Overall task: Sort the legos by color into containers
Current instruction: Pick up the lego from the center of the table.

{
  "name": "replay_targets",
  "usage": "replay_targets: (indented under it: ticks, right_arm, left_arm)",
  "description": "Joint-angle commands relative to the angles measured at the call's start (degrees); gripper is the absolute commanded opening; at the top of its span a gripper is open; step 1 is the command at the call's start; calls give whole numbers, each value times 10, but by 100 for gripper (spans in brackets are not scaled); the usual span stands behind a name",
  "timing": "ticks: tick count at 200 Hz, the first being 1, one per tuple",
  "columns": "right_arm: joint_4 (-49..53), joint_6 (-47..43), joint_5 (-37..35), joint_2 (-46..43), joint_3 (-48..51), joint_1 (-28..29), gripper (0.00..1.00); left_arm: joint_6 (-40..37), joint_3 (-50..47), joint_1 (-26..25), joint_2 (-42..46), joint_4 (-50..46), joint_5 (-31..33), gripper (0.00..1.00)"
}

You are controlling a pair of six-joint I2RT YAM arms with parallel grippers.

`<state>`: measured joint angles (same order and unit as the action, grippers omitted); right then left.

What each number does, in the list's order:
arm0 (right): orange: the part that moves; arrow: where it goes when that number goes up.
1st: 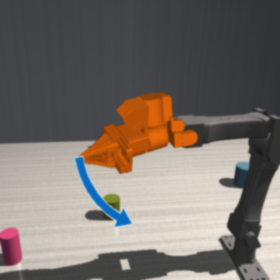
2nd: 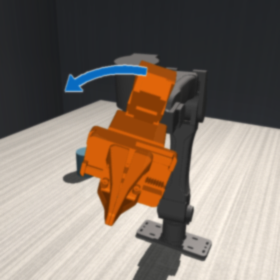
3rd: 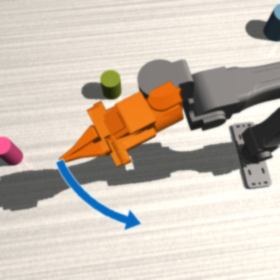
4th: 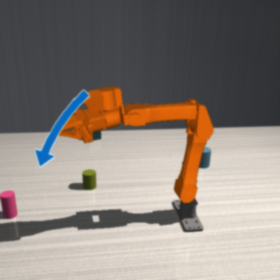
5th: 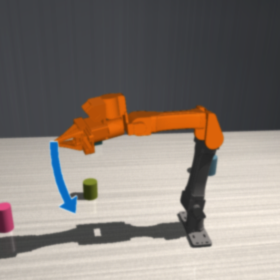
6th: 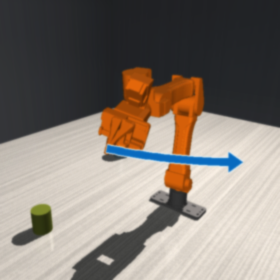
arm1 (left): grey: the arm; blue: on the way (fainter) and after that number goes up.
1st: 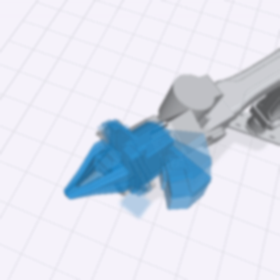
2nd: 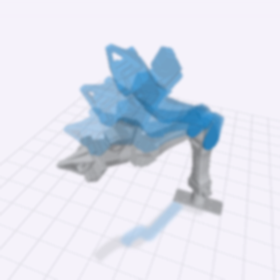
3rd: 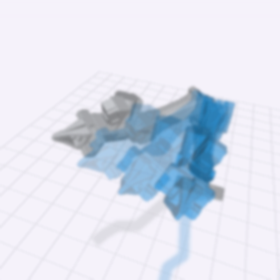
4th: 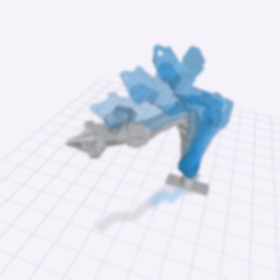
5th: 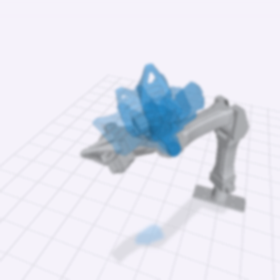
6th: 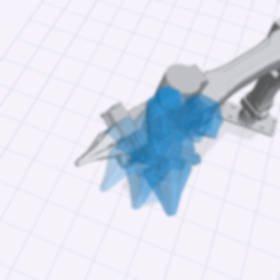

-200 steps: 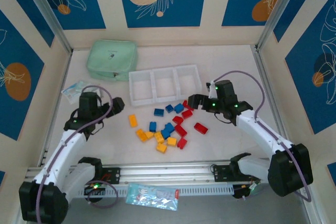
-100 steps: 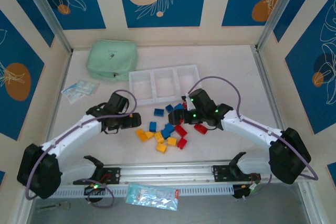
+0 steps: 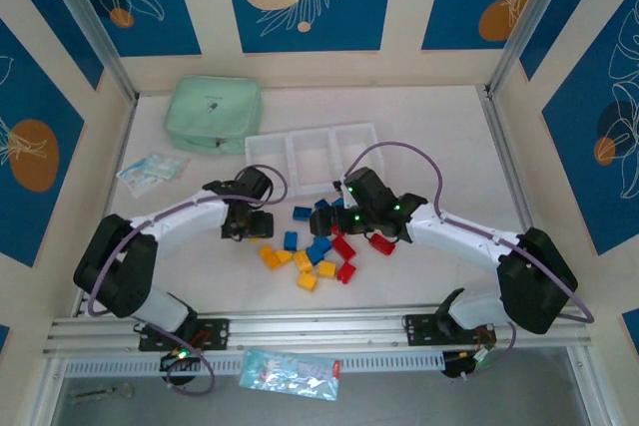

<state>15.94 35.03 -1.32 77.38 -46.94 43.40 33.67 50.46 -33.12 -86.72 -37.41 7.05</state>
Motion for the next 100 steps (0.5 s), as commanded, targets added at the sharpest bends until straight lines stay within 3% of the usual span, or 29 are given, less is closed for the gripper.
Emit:
replay_targets:
  ticks: [1, 100]
  right_arm:
    - [-4, 5, -5, 6, -18, 4, 99]
    - [-4, 4, -7, 2, -14, 5, 99]
  left_arm:
    - [-2, 15, -5, -25, -2, 32, 72]
    - [7, -14, -5, -52, 33, 39, 52]
